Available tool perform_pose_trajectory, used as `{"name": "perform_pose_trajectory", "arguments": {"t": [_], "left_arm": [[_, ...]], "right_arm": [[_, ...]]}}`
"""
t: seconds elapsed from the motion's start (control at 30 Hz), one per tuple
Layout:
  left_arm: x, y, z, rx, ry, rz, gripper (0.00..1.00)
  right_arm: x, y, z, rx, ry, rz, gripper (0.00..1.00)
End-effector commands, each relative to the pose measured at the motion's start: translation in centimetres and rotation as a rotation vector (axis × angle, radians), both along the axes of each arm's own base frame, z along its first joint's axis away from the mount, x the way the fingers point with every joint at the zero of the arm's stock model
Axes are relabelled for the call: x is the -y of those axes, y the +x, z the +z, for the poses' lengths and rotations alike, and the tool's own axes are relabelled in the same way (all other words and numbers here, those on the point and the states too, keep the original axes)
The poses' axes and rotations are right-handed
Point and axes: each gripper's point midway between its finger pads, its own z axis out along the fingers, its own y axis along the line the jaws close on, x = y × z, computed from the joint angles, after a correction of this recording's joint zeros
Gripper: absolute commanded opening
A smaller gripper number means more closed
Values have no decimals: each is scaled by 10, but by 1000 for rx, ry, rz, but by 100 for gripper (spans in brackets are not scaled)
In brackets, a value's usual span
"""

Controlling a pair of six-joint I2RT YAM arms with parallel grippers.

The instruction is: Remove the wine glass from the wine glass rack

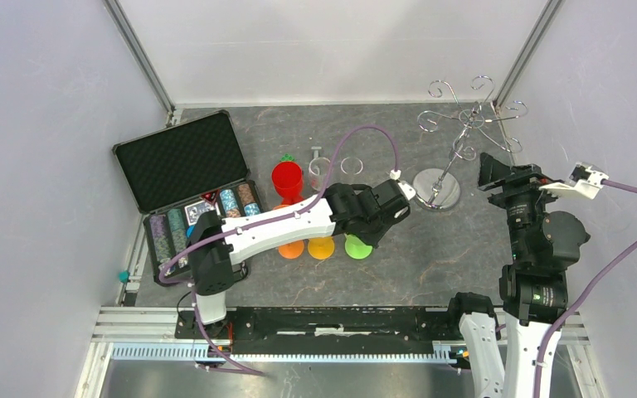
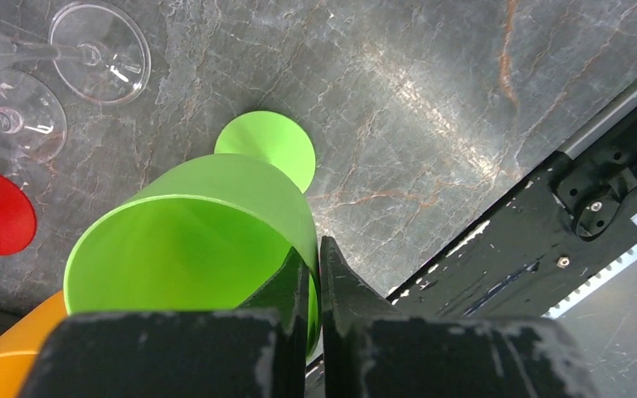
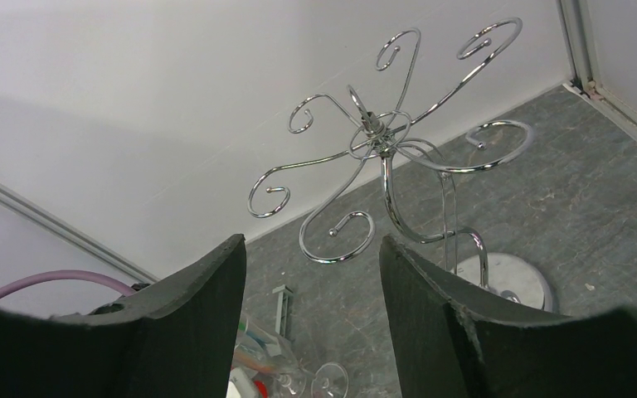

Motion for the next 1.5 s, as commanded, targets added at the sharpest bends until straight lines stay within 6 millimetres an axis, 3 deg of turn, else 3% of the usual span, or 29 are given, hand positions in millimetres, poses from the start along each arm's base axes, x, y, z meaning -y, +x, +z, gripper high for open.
{"name": "perform_pose_trajectory", "arguments": {"t": [0.0, 0.33, 0.43, 0.67, 0.77, 0.83, 0.87, 1.0, 1.17, 1.3, 1.47], "left_arm": [[4, 10, 18, 70, 4, -27, 11], [2, 12, 29, 91, -7, -29, 36], [0, 13, 46, 118, -41, -25, 45], [-3, 7, 103, 186, -170, -66, 56], [-11, 6, 128, 225, -235, -56, 74], [-20, 8, 144, 262, -279, -26, 99], [-26, 10, 153, 286, -308, 6, 100], [-71, 26, 183, 391, -379, 242, 100], [-131, 22, 212, 507, -398, 298, 100], [-199, 17, 227, 615, -430, 409, 100], [-286, -4, 245, 675, -515, 528, 100]], "right_arm": [[1, -3, 4, 15, -21, -7, 65], [0, -3, 3, 10, -31, 1, 65], [-2, -4, 3, 12, -33, 6, 65], [-5, -3, 4, 16, -55, 30, 67], [-7, -2, 4, 15, -61, 40, 69], [-7, -2, 4, 17, -67, 41, 72], [-7, -2, 5, 18, -73, 41, 79], [-6, -2, 8, 26, -100, 36, 98], [0, -3, 13, 26, -133, 2, 98], [16, -10, 18, 9, -196, -89, 98], [52, -29, 22, -5, -233, -300, 98]]}}
